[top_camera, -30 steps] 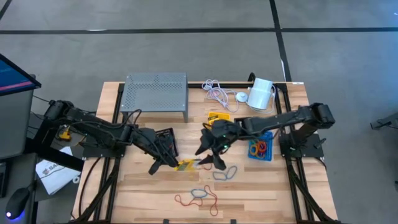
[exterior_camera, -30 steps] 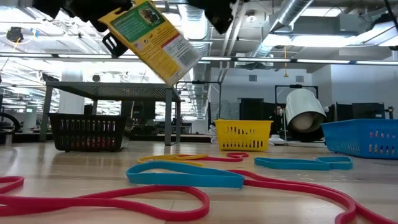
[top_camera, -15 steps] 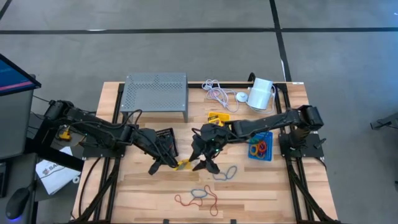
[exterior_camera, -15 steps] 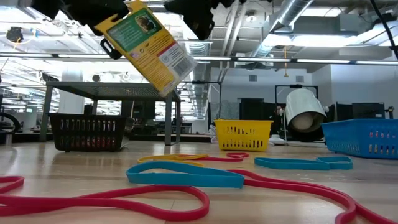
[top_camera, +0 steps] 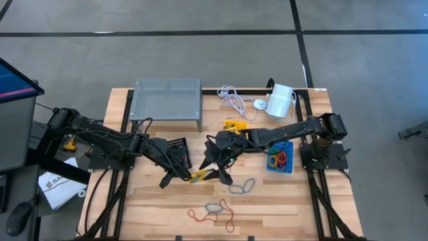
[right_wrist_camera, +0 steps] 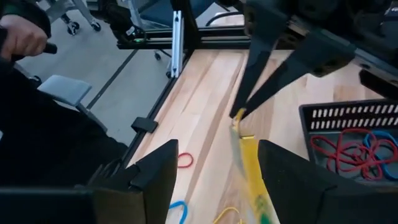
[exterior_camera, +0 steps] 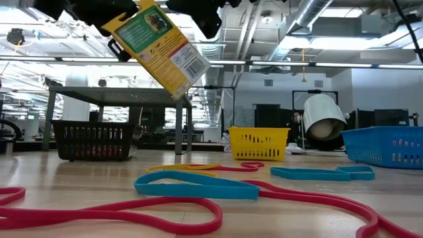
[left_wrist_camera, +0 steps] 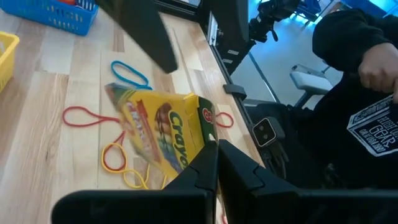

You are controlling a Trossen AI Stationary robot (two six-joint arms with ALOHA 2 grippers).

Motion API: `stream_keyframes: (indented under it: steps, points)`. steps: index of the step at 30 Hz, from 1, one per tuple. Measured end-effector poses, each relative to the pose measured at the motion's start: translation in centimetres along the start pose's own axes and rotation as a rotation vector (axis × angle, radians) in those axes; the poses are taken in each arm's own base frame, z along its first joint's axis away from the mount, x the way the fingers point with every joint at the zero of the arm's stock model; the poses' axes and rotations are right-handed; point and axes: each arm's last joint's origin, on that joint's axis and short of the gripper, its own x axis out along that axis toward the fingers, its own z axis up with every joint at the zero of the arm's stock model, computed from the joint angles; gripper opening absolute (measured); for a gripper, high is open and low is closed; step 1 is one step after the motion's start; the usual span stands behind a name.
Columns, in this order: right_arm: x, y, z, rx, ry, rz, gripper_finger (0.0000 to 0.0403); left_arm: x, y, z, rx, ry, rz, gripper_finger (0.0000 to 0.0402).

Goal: Pick & Place Office Desk Supplies
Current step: Put the yellow crayon box into the yellow bin

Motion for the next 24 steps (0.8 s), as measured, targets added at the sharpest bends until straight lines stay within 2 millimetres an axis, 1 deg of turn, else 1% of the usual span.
stream_keyframes:
  steps: [4, 6, 9, 16, 24]
  points:
    - [1.0, -0.9, -0.9, 0.015, 0.03, -0.013, 0.0226, 0.0, -0.1, 0.1, 0.002, -0.01, -0.021, 0.0]
    - [1.3, -1.3, -0.8, 0.011, 0.013, -0.015, 0.0229, 0.0, -0.1, 0.2, 0.004, -0.012, -0.032, 0.0]
    - [1.6, -1.9, -1.2, 0.031, 0.029, -0.023, 0.023, 0.0, -0.1, 0.2, 0.002, -0.009, -0.031, 0.0]
    - [1.5, -1.8, -1.2, 0.03, 0.027, -0.025, 0.0225, 0.0, -0.3, 0.4, 0.01, -0.029, -0.055, 0.0]
    - [1.5, -1.8, -1.1, 0.02, 0.023, -0.025, 0.0202, 0.0, -0.4, 0.6, 0.02, -0.045, -0.063, 0.0]
